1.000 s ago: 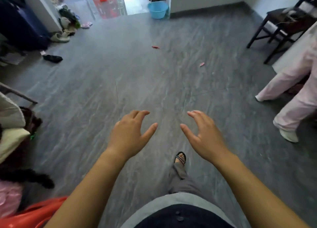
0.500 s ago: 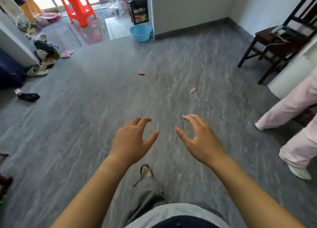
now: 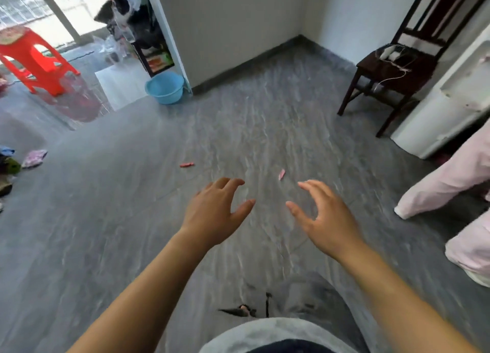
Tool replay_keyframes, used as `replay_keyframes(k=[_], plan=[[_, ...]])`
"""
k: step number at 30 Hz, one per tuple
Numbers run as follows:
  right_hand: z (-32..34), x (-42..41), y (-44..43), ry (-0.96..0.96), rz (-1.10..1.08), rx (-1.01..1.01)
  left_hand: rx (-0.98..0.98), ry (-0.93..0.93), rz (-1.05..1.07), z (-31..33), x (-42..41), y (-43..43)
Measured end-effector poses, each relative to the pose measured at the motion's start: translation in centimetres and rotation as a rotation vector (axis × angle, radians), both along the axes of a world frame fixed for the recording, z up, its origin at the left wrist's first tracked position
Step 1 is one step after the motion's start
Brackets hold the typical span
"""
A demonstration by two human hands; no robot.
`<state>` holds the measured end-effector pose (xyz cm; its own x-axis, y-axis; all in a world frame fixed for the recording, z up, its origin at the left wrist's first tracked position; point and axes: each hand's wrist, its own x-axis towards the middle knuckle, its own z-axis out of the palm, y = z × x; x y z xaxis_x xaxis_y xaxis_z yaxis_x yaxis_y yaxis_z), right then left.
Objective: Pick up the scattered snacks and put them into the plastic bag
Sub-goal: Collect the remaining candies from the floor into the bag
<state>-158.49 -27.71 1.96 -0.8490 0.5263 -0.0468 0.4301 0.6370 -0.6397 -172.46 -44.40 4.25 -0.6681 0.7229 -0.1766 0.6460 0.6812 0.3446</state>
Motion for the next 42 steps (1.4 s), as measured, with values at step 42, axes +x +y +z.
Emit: replay_keyframes(k=[42], plan=[[-89.9, -43.7, 33.0, -0.447, -0.308, 0.021, -0.349, -0.113, -0.095, -90.5, -51.3, 28.8]])
